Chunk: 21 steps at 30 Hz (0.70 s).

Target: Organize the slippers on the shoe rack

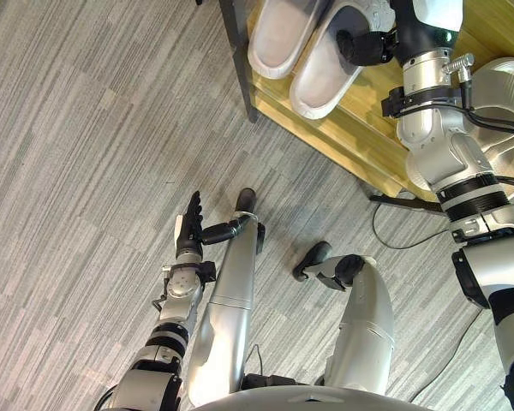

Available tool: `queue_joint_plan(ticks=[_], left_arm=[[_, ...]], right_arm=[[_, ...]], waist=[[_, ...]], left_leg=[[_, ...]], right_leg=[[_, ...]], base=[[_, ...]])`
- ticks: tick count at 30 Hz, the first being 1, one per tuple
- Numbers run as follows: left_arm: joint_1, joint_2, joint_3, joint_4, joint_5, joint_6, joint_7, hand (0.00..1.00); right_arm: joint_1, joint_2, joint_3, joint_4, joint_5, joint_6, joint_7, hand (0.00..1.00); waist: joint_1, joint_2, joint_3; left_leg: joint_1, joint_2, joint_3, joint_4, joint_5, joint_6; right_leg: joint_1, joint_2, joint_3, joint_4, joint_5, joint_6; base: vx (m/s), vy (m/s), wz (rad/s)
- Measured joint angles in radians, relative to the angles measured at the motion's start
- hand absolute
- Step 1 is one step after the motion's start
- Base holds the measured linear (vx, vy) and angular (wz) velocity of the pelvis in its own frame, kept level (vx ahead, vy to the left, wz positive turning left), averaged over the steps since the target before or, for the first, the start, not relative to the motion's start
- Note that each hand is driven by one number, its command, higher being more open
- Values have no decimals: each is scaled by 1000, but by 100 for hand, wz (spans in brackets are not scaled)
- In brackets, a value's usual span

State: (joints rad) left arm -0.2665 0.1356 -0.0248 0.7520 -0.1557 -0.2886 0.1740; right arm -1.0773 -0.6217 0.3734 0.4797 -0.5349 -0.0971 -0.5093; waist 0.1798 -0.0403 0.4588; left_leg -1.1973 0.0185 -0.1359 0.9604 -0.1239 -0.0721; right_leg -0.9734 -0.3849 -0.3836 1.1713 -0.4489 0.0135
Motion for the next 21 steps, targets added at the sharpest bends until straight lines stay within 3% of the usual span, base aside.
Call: queue_joint_plan(ticks=[15, 17, 21], left_arm=[[7, 37, 3, 59, 10, 48, 25, 100], [11, 42, 3, 59, 11, 60, 25, 100], [29, 54, 18, 61, 17, 84, 25, 100]], right_arm=[[171, 59, -12, -159, 9, -9, 37, 100], [250, 116, -52, -216, 39, -8, 42, 100], [446, 353, -142, -324, 166, -24, 41, 100]], waist=[[-15, -13, -28], [-23, -14, -29], [-38, -15, -30]], left_leg=[[96, 64, 40, -2, -28, -3], [117, 66, 42, -13, -30, -4], [168, 93, 56, -15, -54, -5]], right_leg=[[68, 36, 21, -33, 11, -1], [89, 41, 21, -47, 11, 0], [133, 68, 32, -76, 16, 5]], base=[[16, 6, -13], [18, 10, -3], [31, 43, -19]])
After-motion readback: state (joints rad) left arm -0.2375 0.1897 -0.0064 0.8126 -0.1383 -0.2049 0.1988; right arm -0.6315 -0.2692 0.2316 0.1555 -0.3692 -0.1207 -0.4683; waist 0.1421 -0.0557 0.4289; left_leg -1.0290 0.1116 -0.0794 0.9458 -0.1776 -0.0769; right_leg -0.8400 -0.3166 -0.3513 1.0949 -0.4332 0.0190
